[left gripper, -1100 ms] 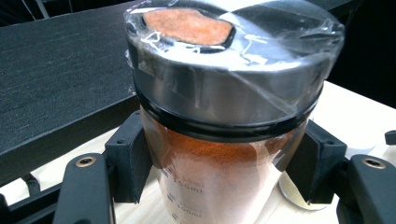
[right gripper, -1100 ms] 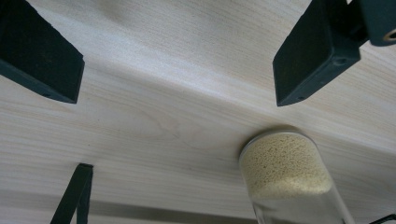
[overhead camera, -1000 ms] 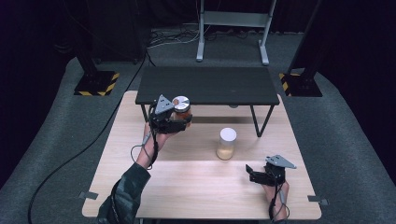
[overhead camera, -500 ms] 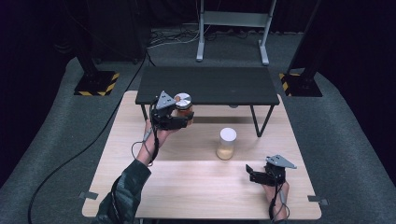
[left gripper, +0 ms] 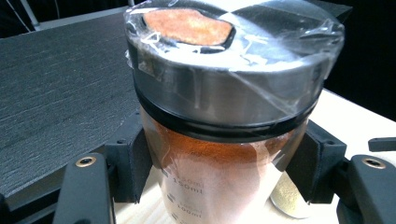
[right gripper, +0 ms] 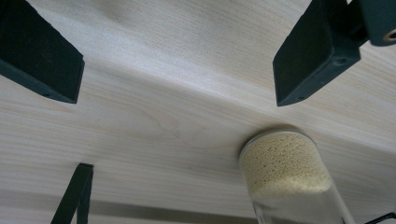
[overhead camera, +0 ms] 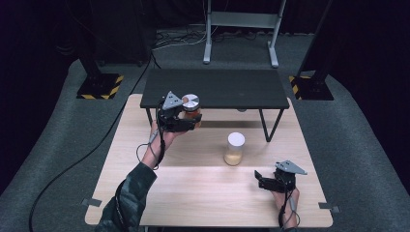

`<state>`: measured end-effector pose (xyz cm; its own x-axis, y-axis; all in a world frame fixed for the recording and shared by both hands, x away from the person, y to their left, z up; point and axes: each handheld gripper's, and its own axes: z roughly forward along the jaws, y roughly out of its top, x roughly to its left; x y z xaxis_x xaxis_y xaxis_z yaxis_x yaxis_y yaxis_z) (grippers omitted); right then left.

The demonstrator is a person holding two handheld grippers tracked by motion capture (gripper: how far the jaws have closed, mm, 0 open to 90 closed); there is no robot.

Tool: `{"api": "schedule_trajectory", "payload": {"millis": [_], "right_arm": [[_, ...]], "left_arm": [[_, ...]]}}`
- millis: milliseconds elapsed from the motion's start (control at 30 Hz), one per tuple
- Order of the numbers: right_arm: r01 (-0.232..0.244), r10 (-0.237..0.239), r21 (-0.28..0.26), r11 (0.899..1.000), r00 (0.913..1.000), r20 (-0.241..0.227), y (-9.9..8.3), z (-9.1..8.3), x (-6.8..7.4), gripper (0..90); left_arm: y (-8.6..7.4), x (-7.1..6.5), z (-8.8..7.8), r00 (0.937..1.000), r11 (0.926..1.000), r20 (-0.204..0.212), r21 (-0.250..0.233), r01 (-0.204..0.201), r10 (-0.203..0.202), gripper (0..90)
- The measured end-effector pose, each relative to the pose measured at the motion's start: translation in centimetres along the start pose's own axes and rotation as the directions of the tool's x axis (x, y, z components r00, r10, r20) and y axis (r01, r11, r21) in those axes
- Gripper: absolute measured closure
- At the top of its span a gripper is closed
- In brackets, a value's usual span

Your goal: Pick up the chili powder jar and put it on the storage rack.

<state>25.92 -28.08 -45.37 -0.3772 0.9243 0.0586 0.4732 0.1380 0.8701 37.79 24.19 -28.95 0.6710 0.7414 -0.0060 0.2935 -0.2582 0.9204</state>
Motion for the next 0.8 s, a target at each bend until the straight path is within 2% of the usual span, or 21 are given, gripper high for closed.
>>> {"api": "schedule_trajectory", "payload": {"millis": [633,800], "right_arm": [[-0.001,0.001,0.004,1.0,1.0,-0.003,0.1,0.0,0.0,0.8],[-0.002,0.002,0.004,1.0,1.0,-0.004,0.1,0.0,-0.1,0.8]], "left_arm": [[1.4,0.0,0.1,0.9997,0.9999,0.023,0.001,-0.011,0.011,31.8],[1.7,0.2,0.3,0.9996,1.0,0.028,0.001,-0.001,0.001,31.8]]}}
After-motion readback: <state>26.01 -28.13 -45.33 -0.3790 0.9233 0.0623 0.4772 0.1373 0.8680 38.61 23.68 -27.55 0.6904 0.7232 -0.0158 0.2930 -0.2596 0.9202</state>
